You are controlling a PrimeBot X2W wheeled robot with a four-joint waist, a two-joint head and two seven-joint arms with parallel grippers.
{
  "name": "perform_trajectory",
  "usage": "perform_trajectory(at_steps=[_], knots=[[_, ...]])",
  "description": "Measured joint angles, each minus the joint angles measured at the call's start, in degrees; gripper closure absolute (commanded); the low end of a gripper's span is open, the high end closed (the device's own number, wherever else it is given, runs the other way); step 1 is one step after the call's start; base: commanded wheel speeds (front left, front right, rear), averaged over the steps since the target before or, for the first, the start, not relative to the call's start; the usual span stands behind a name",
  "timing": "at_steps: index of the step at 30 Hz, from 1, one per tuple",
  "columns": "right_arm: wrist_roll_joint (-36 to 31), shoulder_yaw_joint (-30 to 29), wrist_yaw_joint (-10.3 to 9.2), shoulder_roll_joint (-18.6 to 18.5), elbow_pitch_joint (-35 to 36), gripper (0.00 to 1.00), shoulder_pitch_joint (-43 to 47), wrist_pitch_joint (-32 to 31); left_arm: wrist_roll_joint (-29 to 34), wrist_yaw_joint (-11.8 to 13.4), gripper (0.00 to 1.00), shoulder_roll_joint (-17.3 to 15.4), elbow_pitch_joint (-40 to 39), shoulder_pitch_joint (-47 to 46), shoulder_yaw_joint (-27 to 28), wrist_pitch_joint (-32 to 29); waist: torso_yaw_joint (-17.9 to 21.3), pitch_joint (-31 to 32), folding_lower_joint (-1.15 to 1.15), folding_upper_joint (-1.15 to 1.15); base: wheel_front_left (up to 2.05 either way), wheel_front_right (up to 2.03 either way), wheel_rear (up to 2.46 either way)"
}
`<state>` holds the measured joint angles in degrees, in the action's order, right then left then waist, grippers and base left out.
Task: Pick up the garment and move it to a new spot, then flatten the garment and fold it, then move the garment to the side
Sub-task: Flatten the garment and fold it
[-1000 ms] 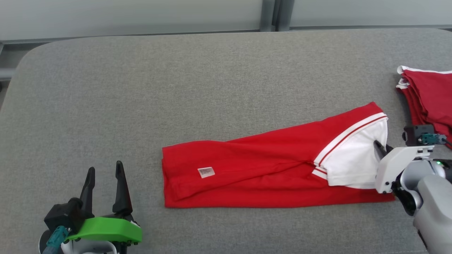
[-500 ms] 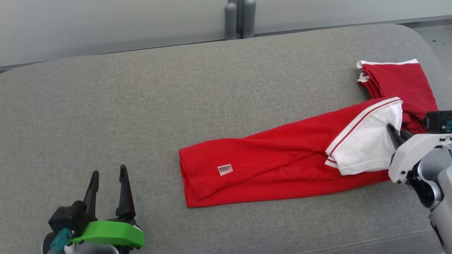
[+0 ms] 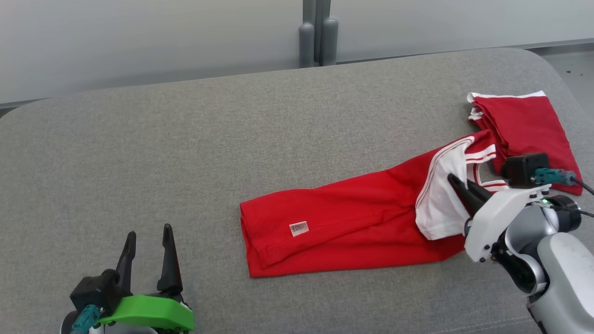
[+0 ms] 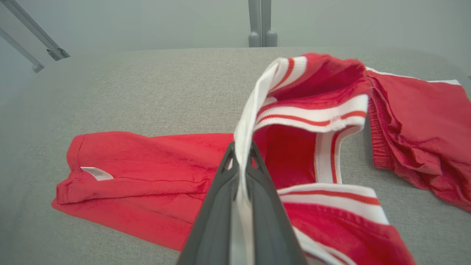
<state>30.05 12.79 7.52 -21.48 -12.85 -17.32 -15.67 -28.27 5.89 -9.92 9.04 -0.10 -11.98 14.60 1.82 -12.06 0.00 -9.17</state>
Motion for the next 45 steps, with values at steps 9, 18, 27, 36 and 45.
perform_trajectory(at_steps=[9,18,27,36,45], knots=[[-1.5,4.6,-0.03,4.6,9.1,1.00,2.4,-4.2,-0.3,-0.1,0.00,0.1,0.1,0.2,-0.7,-0.1,-2.3,0.8,0.00,0.00,0.00,0.00,0.00],[-3.0,12.0,-0.04,11.3,6.2,1.00,1.2,-5.4,-0.3,-0.7,0.00,0.7,0.5,-0.5,-1.6,-0.1,-5.6,0.7,0.00,0.00,0.00,0.00,0.00],[-5.0,15.2,-0.04,15.9,-5.4,1.00,-5.6,-1.9,-0.3,-1.5,0.00,1.9,1.7,-2.9,-3.0,0.1,-9.0,-0.3,0.00,0.00,0.00,0.00,0.00],[-4.9,18.7,-0.04,18.0,-16.6,1.00,-10.2,1.5,-0.2,-2.3,0.00,2.7,3.1,-4.1,-3.5,0.2,-12.0,-1.2,0.00,0.00,0.00,0.00,0.00],[0.2,22.7,-0.04,18.6,-22.6,0.00,-14.2,5.7,0.1,-2.7,0.00,3.3,4.0,-4.7,-3.6,0.2,-12.7,-1.4,0.00,0.00,0.00,0.00,0.00]])
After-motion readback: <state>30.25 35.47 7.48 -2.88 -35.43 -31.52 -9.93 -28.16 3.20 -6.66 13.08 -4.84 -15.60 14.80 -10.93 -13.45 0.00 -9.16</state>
